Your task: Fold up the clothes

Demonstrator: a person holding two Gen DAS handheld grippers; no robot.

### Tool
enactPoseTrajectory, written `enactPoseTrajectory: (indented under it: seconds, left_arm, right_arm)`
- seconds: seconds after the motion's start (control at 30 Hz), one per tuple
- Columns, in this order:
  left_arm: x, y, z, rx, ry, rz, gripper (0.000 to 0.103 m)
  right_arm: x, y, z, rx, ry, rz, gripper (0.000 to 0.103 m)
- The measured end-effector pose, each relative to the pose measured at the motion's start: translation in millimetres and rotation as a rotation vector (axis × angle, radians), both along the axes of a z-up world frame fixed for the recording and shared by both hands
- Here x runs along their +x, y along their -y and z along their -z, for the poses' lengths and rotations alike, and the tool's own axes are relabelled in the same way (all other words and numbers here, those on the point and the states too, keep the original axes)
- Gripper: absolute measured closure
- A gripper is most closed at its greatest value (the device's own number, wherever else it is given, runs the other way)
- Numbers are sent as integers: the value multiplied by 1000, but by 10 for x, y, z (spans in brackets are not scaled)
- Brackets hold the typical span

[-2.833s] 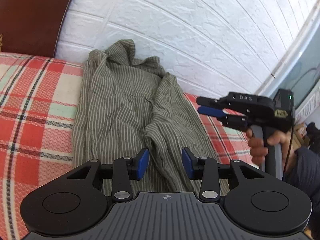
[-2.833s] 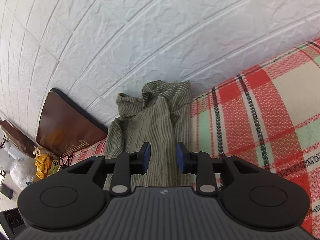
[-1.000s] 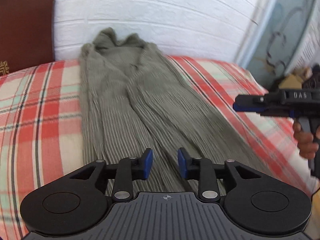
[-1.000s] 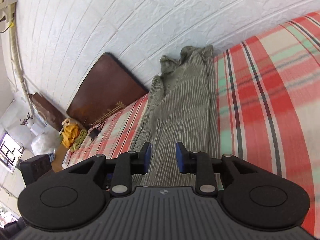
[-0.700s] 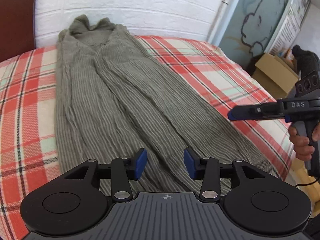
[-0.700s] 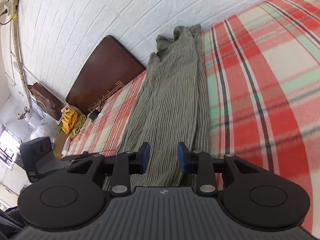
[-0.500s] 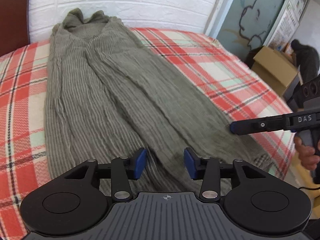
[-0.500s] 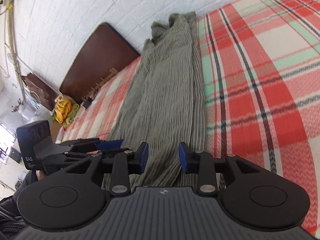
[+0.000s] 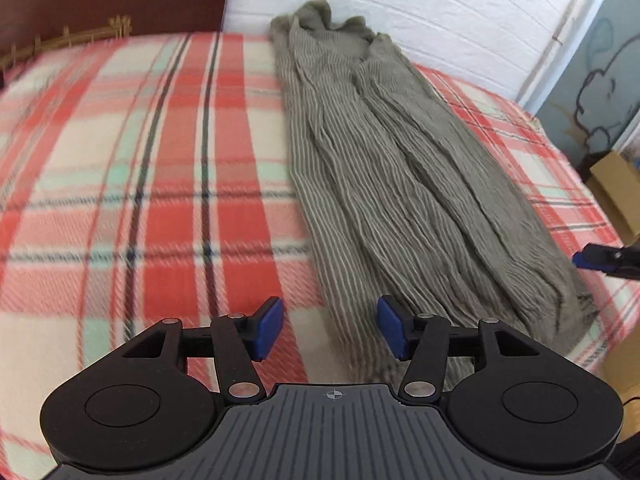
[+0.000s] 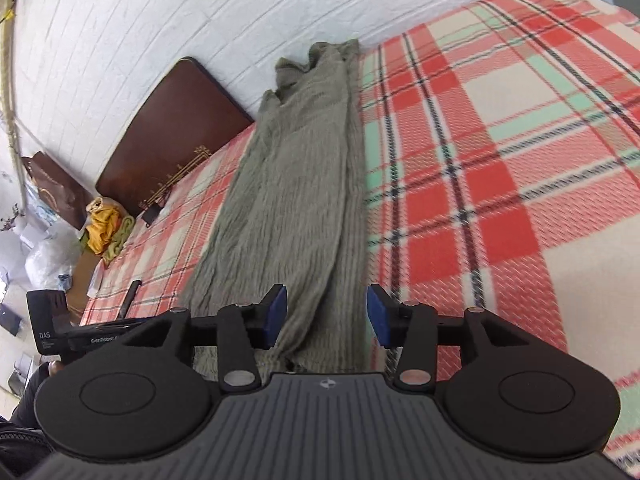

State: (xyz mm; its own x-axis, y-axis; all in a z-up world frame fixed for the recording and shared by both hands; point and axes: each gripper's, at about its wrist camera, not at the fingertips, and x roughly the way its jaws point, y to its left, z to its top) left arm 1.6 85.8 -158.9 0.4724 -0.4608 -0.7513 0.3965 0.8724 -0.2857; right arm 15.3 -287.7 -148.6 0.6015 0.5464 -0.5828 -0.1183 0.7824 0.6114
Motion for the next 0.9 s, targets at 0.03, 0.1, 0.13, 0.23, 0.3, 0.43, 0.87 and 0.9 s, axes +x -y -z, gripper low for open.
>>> enactPoseTrajectory:
  seconds: [0.03,0.1,0.13,0.23,0.3,0.43,0.87,0.9]
  left_arm:
    - [-17,11,7,-11,1,11,35]
    - [-40,60,15,-27,1,43,35]
    - [-46,88,23,-33,-2,59,35]
    - [-61,144,42,-34,-1,83,36]
    - [-67,162,56,-32,5,89,38]
    - [-98,168,49,-16,19,92,53]
    - [-507,25,-200,109,193,209,37]
    - [-543,58,-205,151,222,238,37]
  right_arm:
    - [-21,13,17,-3,-13,6,53]
    - [-57,35,53,-4,-36,20,51]
    - [-74,43,69,2,-45,28,51]
    - [-121,71,101,59,-58,42,42]
    - [-132,73,126,108,-65,34,33]
    - [-150,-4,81,62,-46,17,35]
    - [-113,-1558,-487,-251,253,-526,36]
    - [-97,-1670,-456,-283,261,-572,37]
